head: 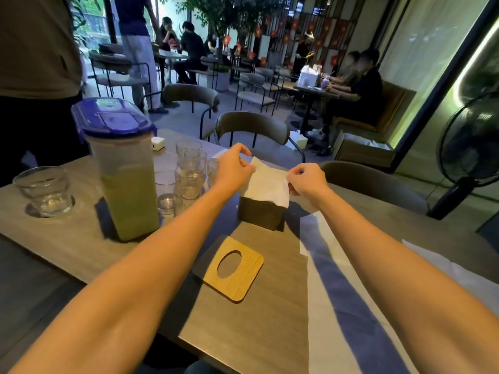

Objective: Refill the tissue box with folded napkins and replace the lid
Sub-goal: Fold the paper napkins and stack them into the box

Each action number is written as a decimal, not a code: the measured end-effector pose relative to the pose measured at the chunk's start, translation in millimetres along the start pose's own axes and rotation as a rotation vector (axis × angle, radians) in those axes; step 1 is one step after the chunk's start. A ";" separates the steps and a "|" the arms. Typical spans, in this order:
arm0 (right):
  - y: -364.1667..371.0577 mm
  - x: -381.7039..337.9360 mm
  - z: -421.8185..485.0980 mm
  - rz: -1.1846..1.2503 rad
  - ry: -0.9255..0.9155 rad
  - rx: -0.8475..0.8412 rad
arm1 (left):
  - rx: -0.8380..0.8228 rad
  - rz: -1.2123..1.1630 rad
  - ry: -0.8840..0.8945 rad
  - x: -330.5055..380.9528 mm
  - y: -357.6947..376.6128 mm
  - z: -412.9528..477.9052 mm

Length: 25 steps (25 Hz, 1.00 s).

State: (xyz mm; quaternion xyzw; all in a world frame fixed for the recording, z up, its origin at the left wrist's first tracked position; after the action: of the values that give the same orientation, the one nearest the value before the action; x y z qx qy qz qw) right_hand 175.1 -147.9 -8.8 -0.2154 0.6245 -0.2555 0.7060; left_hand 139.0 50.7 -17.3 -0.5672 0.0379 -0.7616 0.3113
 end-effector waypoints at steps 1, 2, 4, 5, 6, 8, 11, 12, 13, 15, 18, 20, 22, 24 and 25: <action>1.9 1.5 4.1 -0.049 -0.023 0.007 | -0.011 0.029 0.016 -2.7 3.2 3.2; 3.2 2.5 8.1 -0.094 -0.052 0.015 | -0.029 0.068 0.038 -5.4 6.5 6.8; 6.8 2.7 11.5 -0.167 -0.100 0.015 | -0.074 0.163 0.085 -6.6 11.5 11.6; 8.8 2.7 11.2 -0.203 -0.119 0.007 | -0.104 0.219 0.109 -5.3 14.0 13.2; 11.1 2.6 10.4 -0.240 -0.141 -0.003 | -0.140 0.292 0.139 -3.2 16.7 14.6; 16.6 2.9 8.6 -0.317 -0.170 -0.034 | -0.210 0.531 0.216 1.3 22.1 14.4; 19.4 3.8 8.9 -0.422 -0.186 -0.061 | -0.318 0.819 0.297 4.3 28.5 8.7; 19.6 2.3 9.3 -0.453 -0.195 -0.060 | -0.368 0.834 0.285 3.5 29.7 7.1; 19.8 -0.3 9.3 -0.489 -0.211 -0.055 | -0.412 0.825 0.265 2.0 30.3 6.4; 21.2 -5.8 9.0 -0.566 -0.254 -0.053 | -0.454 0.761 0.246 -0.2 29.1 7.8; 24.5 -12.6 6.4 -0.711 -0.300 -0.094 | -0.467 0.641 0.236 -2.4 24.2 12.1; 26.7 -15.9 4.3 -0.833 -0.317 -0.125 | -0.517 0.670 0.216 -5.7 24.4 12.6; 28.7 -20.6 1.7 -0.937 -0.331 -0.137 | -0.570 0.740 0.185 -9.6 28.9 13.9; 31.2 -25.4 0.6 -1.002 -0.352 -0.128 | -0.625 0.840 0.127 -15.0 36.7 18.0; 33.0 -26.8 1.1 -1.012 -0.364 -0.118 | -0.671 0.895 0.091 -18.5 40.9 20.6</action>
State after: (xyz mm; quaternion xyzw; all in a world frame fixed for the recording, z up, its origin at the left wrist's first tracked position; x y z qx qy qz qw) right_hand 176.7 -105.4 -8.5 -0.5694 0.3238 -0.4867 0.5780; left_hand 177.9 33.5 -42.3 -0.5305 0.5283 -0.5251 0.4048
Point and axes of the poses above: each hand's wrist, its own z-axis towards the middle knuckle, its own y-axis out of the palm, x = y × z, the point moved 4 cm from there along z, towards the middle knuckle, and after that the axes turned 2 degrees about z, right-handed, at the moved point
